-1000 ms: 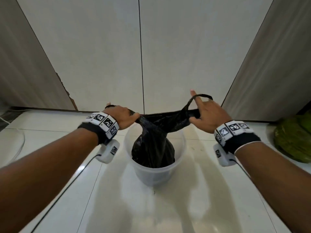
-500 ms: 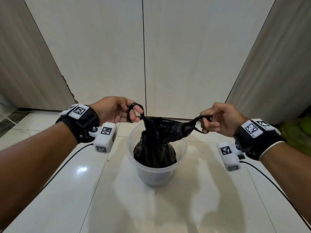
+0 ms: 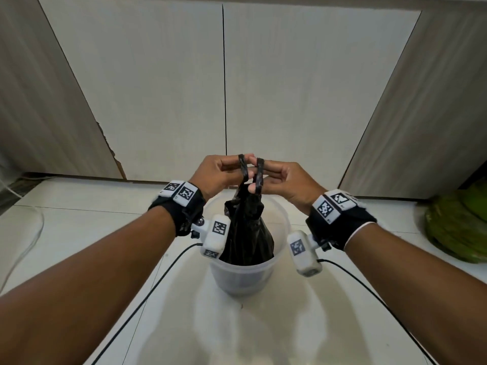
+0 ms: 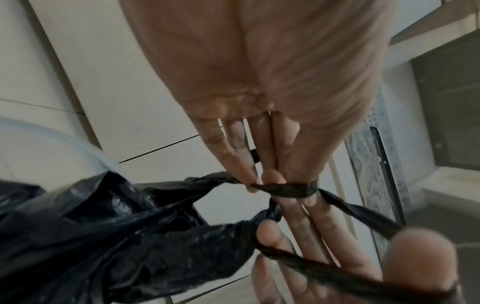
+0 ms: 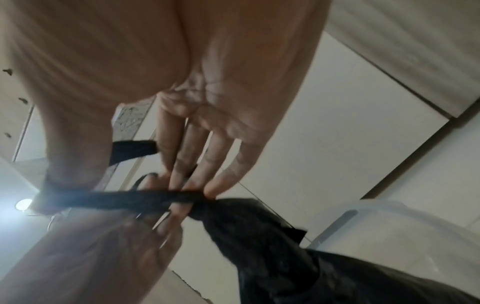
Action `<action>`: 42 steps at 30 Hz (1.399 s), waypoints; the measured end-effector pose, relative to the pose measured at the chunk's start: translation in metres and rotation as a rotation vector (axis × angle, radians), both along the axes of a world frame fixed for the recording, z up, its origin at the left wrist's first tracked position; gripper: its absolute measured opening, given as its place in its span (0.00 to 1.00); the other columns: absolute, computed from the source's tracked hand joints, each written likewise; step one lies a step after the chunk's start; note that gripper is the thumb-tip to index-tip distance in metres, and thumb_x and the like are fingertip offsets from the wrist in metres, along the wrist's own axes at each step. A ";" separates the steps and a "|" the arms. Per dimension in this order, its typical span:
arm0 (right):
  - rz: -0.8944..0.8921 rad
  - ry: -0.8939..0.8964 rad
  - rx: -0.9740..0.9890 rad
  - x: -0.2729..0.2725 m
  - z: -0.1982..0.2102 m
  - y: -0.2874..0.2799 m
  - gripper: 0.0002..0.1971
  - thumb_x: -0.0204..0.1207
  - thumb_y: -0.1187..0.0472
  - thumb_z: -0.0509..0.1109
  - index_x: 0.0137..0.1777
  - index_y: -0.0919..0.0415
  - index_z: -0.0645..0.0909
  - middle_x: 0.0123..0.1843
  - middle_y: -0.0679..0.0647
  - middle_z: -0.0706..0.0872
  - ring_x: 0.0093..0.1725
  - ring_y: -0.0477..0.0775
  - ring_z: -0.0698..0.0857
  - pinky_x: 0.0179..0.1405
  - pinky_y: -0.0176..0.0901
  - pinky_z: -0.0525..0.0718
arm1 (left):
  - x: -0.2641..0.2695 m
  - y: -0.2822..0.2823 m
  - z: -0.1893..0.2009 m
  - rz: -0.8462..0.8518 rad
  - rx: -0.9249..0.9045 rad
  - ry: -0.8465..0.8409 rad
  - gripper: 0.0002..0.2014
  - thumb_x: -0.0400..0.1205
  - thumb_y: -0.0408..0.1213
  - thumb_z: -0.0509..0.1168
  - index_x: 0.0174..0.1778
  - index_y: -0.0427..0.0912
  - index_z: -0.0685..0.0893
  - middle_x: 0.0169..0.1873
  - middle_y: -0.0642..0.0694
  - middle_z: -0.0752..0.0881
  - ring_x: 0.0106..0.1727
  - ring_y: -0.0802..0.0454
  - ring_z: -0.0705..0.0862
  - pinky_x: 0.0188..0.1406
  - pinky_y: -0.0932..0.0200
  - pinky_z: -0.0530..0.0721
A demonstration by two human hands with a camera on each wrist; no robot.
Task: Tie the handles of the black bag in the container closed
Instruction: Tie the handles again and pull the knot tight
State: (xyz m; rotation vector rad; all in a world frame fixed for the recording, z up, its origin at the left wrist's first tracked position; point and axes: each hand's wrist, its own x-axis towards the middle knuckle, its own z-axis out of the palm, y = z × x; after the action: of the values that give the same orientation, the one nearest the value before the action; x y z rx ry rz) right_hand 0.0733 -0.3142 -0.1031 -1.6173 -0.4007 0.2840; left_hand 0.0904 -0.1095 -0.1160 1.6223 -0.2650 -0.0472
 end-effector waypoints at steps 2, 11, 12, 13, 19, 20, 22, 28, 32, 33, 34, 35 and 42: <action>-0.039 -0.040 -0.001 -0.002 -0.002 0.009 0.29 0.63 0.64 0.87 0.66 0.58 0.87 0.62 0.61 0.93 0.60 0.68 0.91 0.72 0.59 0.83 | 0.002 -0.003 -0.003 0.003 -0.021 -0.010 0.21 0.76 0.26 0.75 0.66 0.38 0.88 0.53 0.51 0.95 0.55 0.55 0.92 0.60 0.53 0.87; -0.052 -0.076 0.066 -0.010 -0.015 0.030 0.24 0.63 0.72 0.86 0.58 0.57 0.86 0.41 0.56 0.93 0.46 0.53 0.92 0.54 0.46 0.89 | 0.003 -0.010 -0.014 -0.065 -0.034 -0.021 0.25 0.76 0.24 0.74 0.70 0.40 0.86 0.55 0.34 0.93 0.51 0.50 0.93 0.54 0.56 0.88; -0.041 -0.068 0.060 -0.011 -0.015 0.030 0.24 0.63 0.73 0.85 0.59 0.59 0.86 0.42 0.56 0.92 0.45 0.52 0.91 0.53 0.44 0.89 | 0.003 -0.010 -0.015 -0.056 -0.029 -0.025 0.26 0.75 0.25 0.75 0.70 0.41 0.86 0.54 0.36 0.94 0.50 0.51 0.93 0.54 0.56 0.89; -0.040 -0.066 0.045 -0.011 -0.014 0.030 0.25 0.63 0.73 0.86 0.60 0.61 0.85 0.43 0.57 0.92 0.45 0.51 0.91 0.54 0.44 0.89 | 0.004 -0.010 -0.015 -0.044 -0.022 -0.031 0.26 0.74 0.27 0.75 0.70 0.41 0.87 0.51 0.39 0.95 0.48 0.53 0.93 0.54 0.56 0.89; -0.083 -0.087 -0.016 -0.004 -0.007 0.025 0.24 0.63 0.70 0.87 0.60 0.69 0.87 0.30 0.38 0.90 0.33 0.36 0.87 0.44 0.30 0.82 | 0.007 -0.009 -0.015 -0.100 -0.152 0.092 0.15 0.82 0.29 0.68 0.65 0.36 0.88 0.41 0.46 0.95 0.42 0.53 0.93 0.45 0.59 0.88; -0.085 -0.091 -0.024 -0.003 -0.006 0.025 0.23 0.63 0.69 0.87 0.59 0.68 0.88 0.29 0.38 0.89 0.33 0.36 0.86 0.43 0.29 0.82 | 0.006 -0.009 -0.015 -0.159 -0.183 0.131 0.12 0.83 0.29 0.66 0.61 0.36 0.89 0.41 0.45 0.95 0.41 0.52 0.92 0.44 0.59 0.87; -0.091 -0.087 -0.050 -0.002 -0.007 0.024 0.23 0.62 0.67 0.88 0.58 0.68 0.89 0.28 0.39 0.88 0.30 0.36 0.84 0.37 0.26 0.79 | 0.006 -0.007 -0.015 -0.250 -0.179 0.174 0.09 0.83 0.29 0.66 0.50 0.40 0.92 0.40 0.45 0.94 0.42 0.51 0.91 0.47 0.58 0.86; -0.217 -0.061 -0.102 0.019 -0.015 -0.003 0.13 0.65 0.65 0.86 0.36 0.70 0.84 0.29 0.50 0.87 0.28 0.48 0.77 0.28 0.38 0.74 | 0.017 0.025 -0.013 -0.227 -0.093 0.327 0.07 0.82 0.32 0.64 0.41 0.42 0.85 0.38 0.51 0.90 0.35 0.57 0.80 0.34 0.63 0.71; -0.211 0.078 -0.100 0.021 -0.036 -0.019 0.21 0.74 0.71 0.75 0.23 0.59 0.73 0.19 0.46 0.70 0.21 0.47 0.67 0.29 0.43 0.72 | 0.017 0.045 -0.023 -0.232 -0.469 0.510 0.03 0.71 0.35 0.60 0.33 0.45 0.72 0.28 0.52 0.74 0.32 0.55 0.72 0.41 0.57 0.69; -0.213 0.153 -0.052 0.022 -0.040 -0.018 0.21 0.75 0.70 0.73 0.22 0.57 0.72 0.19 0.46 0.67 0.21 0.47 0.65 0.29 0.44 0.70 | 0.016 0.046 -0.027 -0.197 -0.597 0.524 0.05 0.68 0.36 0.61 0.31 0.45 0.69 0.28 0.51 0.71 0.34 0.53 0.72 0.43 0.55 0.71; -0.228 0.234 0.006 0.025 -0.045 -0.018 0.21 0.75 0.68 0.72 0.22 0.56 0.72 0.20 0.47 0.65 0.21 0.48 0.63 0.30 0.45 0.67 | 0.016 0.047 -0.032 -0.149 -0.712 0.527 0.07 0.65 0.37 0.62 0.30 0.44 0.69 0.30 0.50 0.69 0.36 0.51 0.74 0.43 0.53 0.73; -0.253 0.310 0.058 0.028 -0.048 -0.019 0.21 0.75 0.65 0.72 0.22 0.55 0.72 0.20 0.47 0.63 0.21 0.49 0.60 0.30 0.45 0.65 | 0.017 0.048 -0.037 -0.112 -0.800 0.528 0.08 0.63 0.37 0.63 0.28 0.43 0.69 0.31 0.49 0.69 0.38 0.49 0.74 0.42 0.53 0.73; -0.347 0.565 -0.039 0.036 -0.079 -0.050 0.23 0.78 0.57 0.72 0.24 0.53 0.67 0.18 0.45 0.58 0.18 0.47 0.55 0.24 0.40 0.56 | 0.021 0.065 -0.070 -0.014 -0.506 0.664 0.14 0.67 0.43 0.64 0.23 0.47 0.64 0.19 0.51 0.65 0.20 0.53 0.65 0.26 0.60 0.53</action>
State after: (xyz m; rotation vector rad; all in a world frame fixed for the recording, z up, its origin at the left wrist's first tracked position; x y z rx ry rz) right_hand 0.1091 -0.3644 -0.1817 -1.5346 0.3149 0.4653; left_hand 0.1113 -0.0443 -0.1864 1.0283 0.2147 -0.4823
